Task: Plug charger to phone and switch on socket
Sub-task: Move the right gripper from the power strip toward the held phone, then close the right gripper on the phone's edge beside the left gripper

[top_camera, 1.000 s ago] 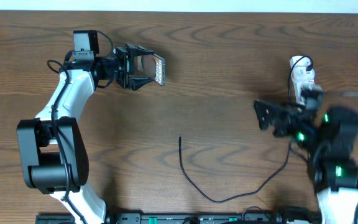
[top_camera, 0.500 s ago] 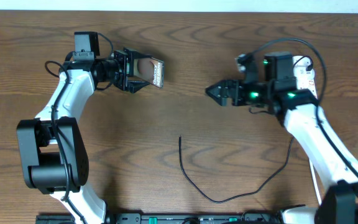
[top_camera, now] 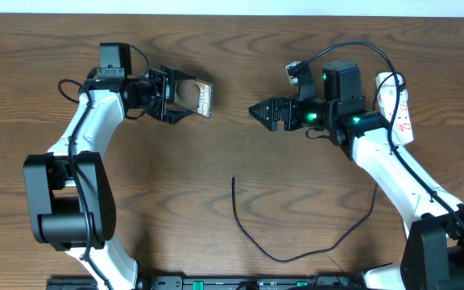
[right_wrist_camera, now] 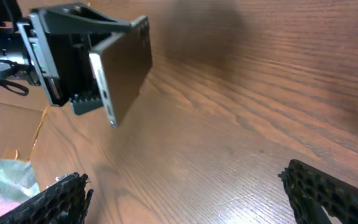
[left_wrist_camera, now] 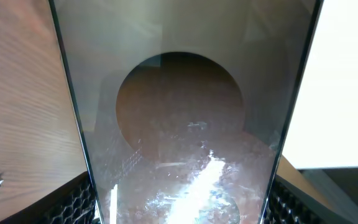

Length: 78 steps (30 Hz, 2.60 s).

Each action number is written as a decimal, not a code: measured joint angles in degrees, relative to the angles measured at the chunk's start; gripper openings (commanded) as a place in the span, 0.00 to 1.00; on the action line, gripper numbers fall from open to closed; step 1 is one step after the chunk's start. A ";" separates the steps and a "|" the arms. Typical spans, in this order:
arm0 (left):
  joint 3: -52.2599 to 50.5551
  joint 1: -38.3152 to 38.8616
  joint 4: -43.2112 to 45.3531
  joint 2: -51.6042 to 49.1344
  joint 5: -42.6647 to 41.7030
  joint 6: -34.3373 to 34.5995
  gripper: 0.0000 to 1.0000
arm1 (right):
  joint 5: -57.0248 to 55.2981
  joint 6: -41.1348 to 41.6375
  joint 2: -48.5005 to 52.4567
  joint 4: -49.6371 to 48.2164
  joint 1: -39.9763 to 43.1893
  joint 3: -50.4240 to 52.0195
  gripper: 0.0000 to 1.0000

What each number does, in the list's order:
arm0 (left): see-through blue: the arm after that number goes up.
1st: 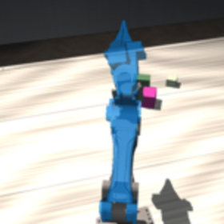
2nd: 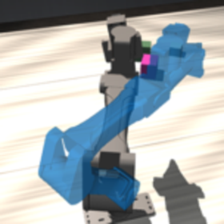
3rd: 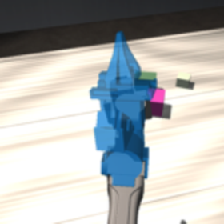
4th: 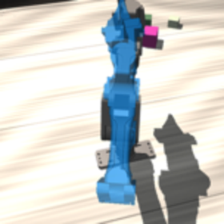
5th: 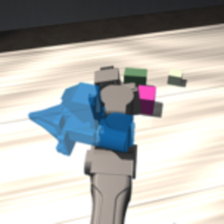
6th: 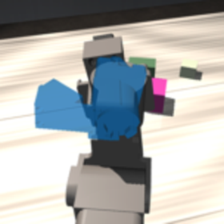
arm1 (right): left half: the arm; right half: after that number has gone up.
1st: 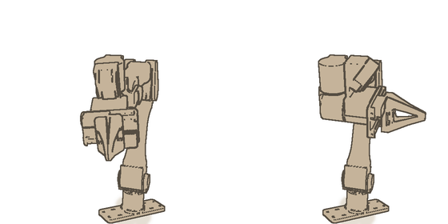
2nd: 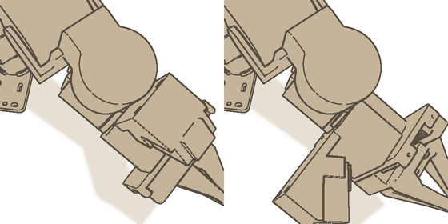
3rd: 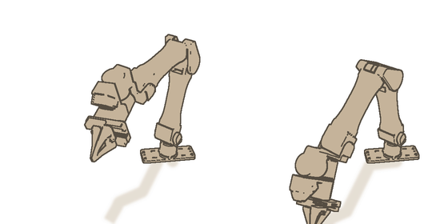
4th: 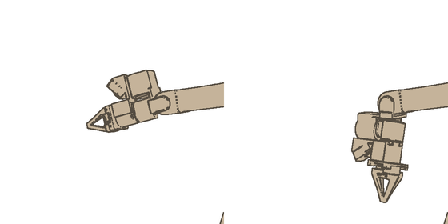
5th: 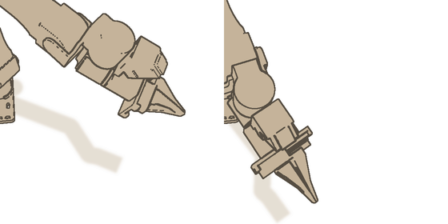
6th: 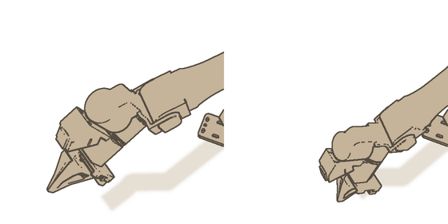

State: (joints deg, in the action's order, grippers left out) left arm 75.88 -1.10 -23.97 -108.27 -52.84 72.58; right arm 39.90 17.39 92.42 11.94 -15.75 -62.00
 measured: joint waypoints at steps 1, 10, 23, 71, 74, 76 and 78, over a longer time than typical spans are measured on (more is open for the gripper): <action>0.00 0.50 -0.46 0.00 0.57 -0.02 0.07 | 0.00 -0.02 0.00 0.00 -0.15 0.00 0.99; 0.00 5.22 -0.68 0.00 2.27 -0.42 0.08 | -0.87 0.81 0.00 -0.68 -1.03 0.00 0.99; 0.00 7.91 2.19 0.00 3.65 3.17 0.07 | -7.04 6.08 0.00 -3.87 -6.82 0.00 0.99; 0.00 16.41 8.70 0.00 0.39 13.18 0.07 | -20.48 10.93 1.55 -4.13 -11.50 -0.04 0.50; 0.00 16.87 8.87 0.00 0.35 13.18 0.08 | -20.52 10.99 1.75 -4.15 -11.50 -0.04 0.46; 0.00 17.05 8.92 0.00 0.28 13.18 0.07 | -20.55 11.02 1.75 -4.26 -11.50 -0.04 0.44; 0.00 17.22 9.03 0.00 0.24 13.18 0.07 | -20.52 11.06 1.75 -4.31 -11.50 -0.04 0.41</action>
State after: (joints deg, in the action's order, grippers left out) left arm 75.88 16.12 -14.94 -108.27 -52.60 85.76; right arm 19.38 28.45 94.17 7.64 -27.24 -62.04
